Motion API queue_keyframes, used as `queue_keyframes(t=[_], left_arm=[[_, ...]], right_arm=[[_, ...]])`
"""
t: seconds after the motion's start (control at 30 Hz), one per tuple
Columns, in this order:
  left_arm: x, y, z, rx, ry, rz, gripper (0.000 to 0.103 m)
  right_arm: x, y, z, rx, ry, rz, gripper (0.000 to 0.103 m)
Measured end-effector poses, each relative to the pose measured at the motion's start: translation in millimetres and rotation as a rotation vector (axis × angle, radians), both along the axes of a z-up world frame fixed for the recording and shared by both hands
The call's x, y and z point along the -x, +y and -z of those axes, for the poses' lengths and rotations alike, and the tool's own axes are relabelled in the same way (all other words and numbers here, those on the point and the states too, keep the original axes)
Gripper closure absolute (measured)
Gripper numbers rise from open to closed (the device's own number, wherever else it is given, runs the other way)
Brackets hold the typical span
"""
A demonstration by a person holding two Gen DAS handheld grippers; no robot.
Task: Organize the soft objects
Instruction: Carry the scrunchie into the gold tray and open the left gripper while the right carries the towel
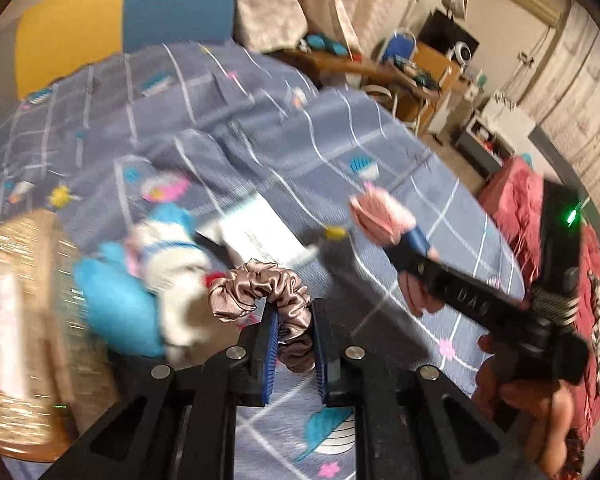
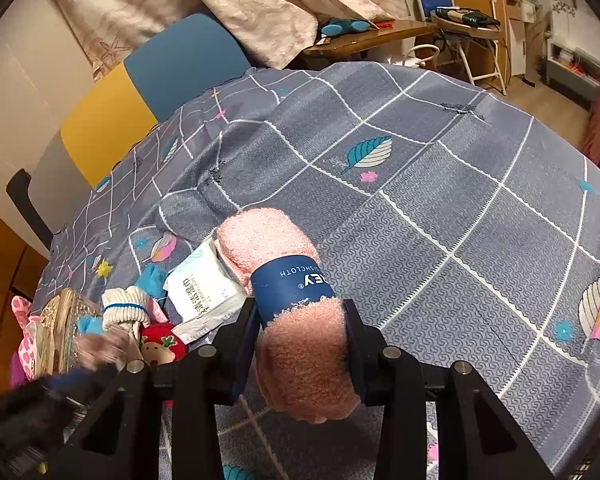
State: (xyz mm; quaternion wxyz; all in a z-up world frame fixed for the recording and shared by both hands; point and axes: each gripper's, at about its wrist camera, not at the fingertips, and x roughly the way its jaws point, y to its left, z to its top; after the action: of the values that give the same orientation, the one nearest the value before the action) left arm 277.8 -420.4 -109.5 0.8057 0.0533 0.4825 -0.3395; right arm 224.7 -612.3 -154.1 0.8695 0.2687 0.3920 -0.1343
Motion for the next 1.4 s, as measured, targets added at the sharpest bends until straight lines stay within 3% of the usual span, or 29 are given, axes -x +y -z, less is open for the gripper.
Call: queue_keyframes(t=[0.33, 0.77, 1.0, 1.4], left_arm=[[-25.3, 90.3, -51.4, 0.086, -0.046, -0.119, 0.089], [1.5, 243.9, -85.5, 0.188, -0.085, -0.280, 0.088], [32.2, 318.4, -81.0, 0.171, -0.112, -0.357, 0.088], [77.9, 434.4, -56.9, 0.220, -0.056, -0.520, 0.088]], right_arm=[[0.9, 16.2, -6.2, 0.032, -0.049, -0.053, 0.062], [2.5, 77.7, -21.7, 0.142, -0.122, -0.175, 0.062], [11.4, 132.6, -42.6, 0.097, -0.159, -0.251, 0.062], [19.1, 254.4, -84.2, 0.116, -0.204, -0.441, 0.062]])
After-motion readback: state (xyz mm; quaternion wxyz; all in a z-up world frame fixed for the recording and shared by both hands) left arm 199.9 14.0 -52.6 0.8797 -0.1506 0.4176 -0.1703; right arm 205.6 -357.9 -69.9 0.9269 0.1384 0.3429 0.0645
